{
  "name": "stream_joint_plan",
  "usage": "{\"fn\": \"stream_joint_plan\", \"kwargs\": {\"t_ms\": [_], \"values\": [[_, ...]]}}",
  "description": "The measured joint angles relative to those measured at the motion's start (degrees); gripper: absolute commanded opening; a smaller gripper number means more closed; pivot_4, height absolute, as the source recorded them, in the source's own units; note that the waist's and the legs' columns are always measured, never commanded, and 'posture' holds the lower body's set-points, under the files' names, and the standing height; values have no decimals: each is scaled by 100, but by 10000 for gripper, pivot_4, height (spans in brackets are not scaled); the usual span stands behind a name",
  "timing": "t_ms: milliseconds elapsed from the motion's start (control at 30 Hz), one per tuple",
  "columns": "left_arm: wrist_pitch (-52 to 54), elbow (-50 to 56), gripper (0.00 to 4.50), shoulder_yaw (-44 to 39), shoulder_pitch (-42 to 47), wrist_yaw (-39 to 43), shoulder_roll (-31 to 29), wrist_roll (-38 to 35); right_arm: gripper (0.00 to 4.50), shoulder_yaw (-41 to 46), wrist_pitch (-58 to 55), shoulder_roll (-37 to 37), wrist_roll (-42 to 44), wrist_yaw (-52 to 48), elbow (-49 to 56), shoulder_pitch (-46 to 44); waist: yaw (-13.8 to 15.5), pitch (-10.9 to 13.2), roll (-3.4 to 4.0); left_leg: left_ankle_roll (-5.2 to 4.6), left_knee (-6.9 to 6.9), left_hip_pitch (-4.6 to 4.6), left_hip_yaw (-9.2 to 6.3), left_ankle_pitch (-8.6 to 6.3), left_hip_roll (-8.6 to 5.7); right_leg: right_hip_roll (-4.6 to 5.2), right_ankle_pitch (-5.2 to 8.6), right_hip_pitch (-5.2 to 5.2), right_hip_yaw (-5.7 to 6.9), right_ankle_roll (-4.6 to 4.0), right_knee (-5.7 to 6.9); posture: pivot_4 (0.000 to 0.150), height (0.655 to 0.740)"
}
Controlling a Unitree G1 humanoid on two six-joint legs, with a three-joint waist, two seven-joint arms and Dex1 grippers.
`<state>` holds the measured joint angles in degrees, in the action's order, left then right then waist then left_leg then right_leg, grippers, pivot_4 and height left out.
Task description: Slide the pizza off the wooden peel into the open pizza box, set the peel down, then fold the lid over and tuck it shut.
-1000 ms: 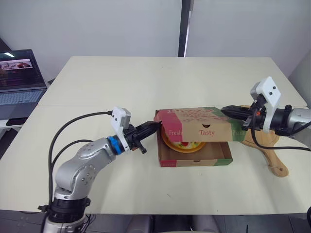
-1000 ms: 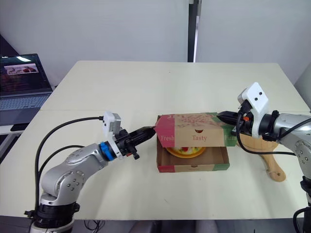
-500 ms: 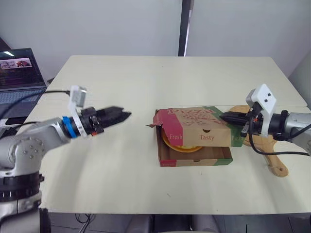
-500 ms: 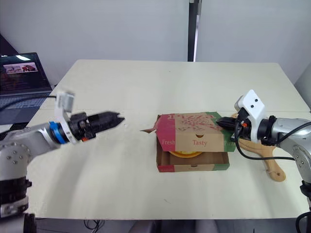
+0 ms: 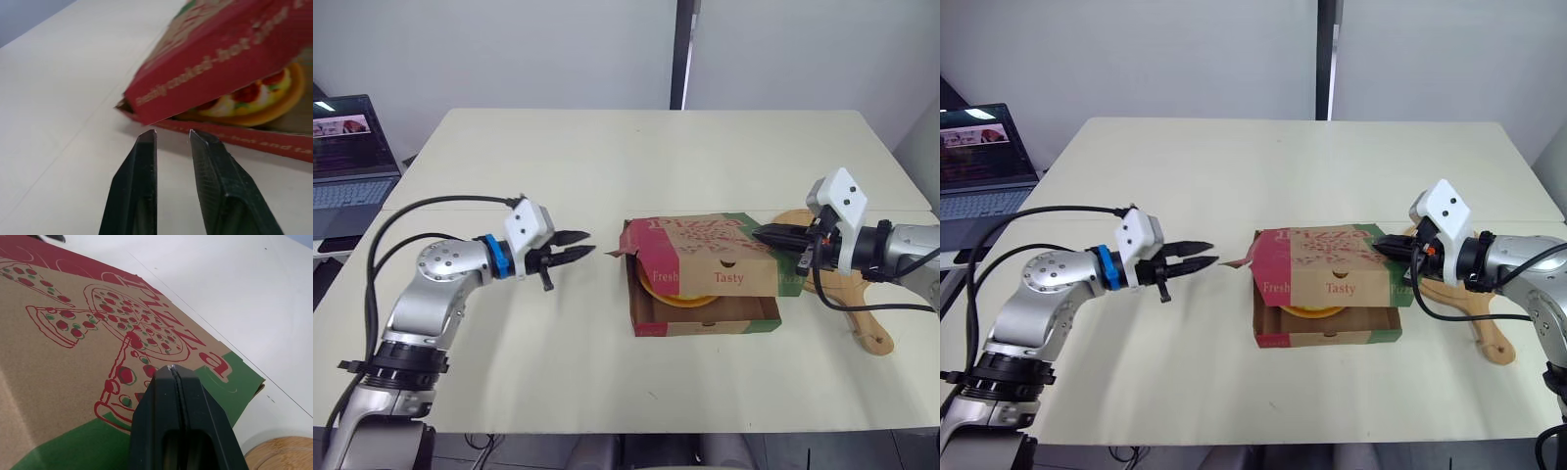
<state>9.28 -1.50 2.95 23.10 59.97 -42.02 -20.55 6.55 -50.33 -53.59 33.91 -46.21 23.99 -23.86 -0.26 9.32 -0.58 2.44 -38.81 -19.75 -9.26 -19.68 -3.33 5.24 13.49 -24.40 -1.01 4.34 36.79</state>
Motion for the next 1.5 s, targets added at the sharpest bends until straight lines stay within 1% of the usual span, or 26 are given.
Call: {"fn": "stream_joint_plan", "kwargs": {"t_ms": [100,133,167,267,400,533,567,600,667,733,800,833,867,933,1133,1500], "values": [[66,165,21531,0,-94,94,97,-99,0,-35,0,0,-16,-3,-38,-44,-2,0,-1,-1,-1,-1,-2,0,1,0,0,-1,3,0,2,1500,7400],[81,222,25264,-3,-115,105,96,-111,0,-51,0,0,-18,-4,-45,-65,-2,0,0,-1,-1,-1,-2,0,0,0,0,0,2,0,3,1500,7400],[102,280,28090,-4,-144,112,99,-118,0,-65,0,0,-19,-5,-53,-83,-2,0,0,-1,-1,-1,-2,0,0,0,0,0,2,0,2,1500,7400],[152,479,38116,-39,-278,-58,377,-156,0,-102,0,1,-65,-11,-88,-179,3,1,-1,-1,-3,-2,-3,0,-1,0,0,1,3,1,2,1500,7400],[38,781,38116,26,-502,-519,799,85,0,-112,0,5,-104,-26,-147,-211,9,1,-2,-1,-4,-2,-3,0,-1,0,0,1,3,1,3,1500,7400],[-20,809,38116,60,-531,-966,1062,390,0,-113,0,16,-113,-64,-170,-215,14,1,-2,-1,-4,-2,-3,0,-1,0,0,1,2,1,3,1500,7400],[-53,826,34196,61,-551,-1077,1112,442,0,-115,0,24,-114,-78,-172,-227,12,1,-2,-1,-4,-2,-3,0,-1,0,0,1,3,1,3,1500,7400],[-75,853,31883,59,-571,-1196,1169,497,0,-115,0,28,-117,-90,-179,-243,12,1,-2,-1,-4,-2,-2,0,-1,0,0,1,2,1,2,1500,7400],[-69,998,25250,54,-637,-1403,1272,555,0,-117,1,36,-118,-103,-182,-271,13,1,-2,-1,-4,-2,-3,0,0,0,0,1,3,1,2,1500,7400],[23,1207,19547,54,-732,-1594,1321,592,0,-118,1,49,-122,-107,-187,-285,12,1,-2,-1,-4,-2,-3,0,0,0,0,1,2,1,2,1500,7400],[148,1469,12000,55,-854,-1766,1345,617,0,-122,1,70,-126,-108,-197,-318,11,1,-2,-1,-4,-1,-2,0,0,0,0,1,1,1,3,1500,7400],[195,1574,9269,56,-904,-1848,1382,632,0,-124,1,80,-128,-108,-204,-344,12,1,-2,-1,-4,-1,-2,0,-1,0,0,1,1,1,3,1500,7400],[272,1664,5506,59,-933,-1948,1434,654,0,-128,2,91,-131,-108,-217,-382,14,1,-2,-1,-4,-1,-2,0,-1,0,0,2,2,1,3,1500,7400],[410,1824,405,75,-966,-2163,1546,714,0,-144,19,103,-145,-107,-247,-434,15,1,-2,-1,-4,-1,-2,0,-1,0,0,3,2,1,3,1500,7400],[1030,2185,405,142,-971,-2959,2129,796,0,-216,81,179,-212,-116,-389,-563,24,1,-3,0,-7,-1,-3,0,-2,0,-1,4,2,1,4,1500,7400],[1675,2275,405,140,-663,-3422,2562,735,0,-394,138,227,-366,-258,-691,-863,34,2,-4,0,-11,-2,-3,1,-4,1,-1,6,2,2,4,1500,7400]]}}
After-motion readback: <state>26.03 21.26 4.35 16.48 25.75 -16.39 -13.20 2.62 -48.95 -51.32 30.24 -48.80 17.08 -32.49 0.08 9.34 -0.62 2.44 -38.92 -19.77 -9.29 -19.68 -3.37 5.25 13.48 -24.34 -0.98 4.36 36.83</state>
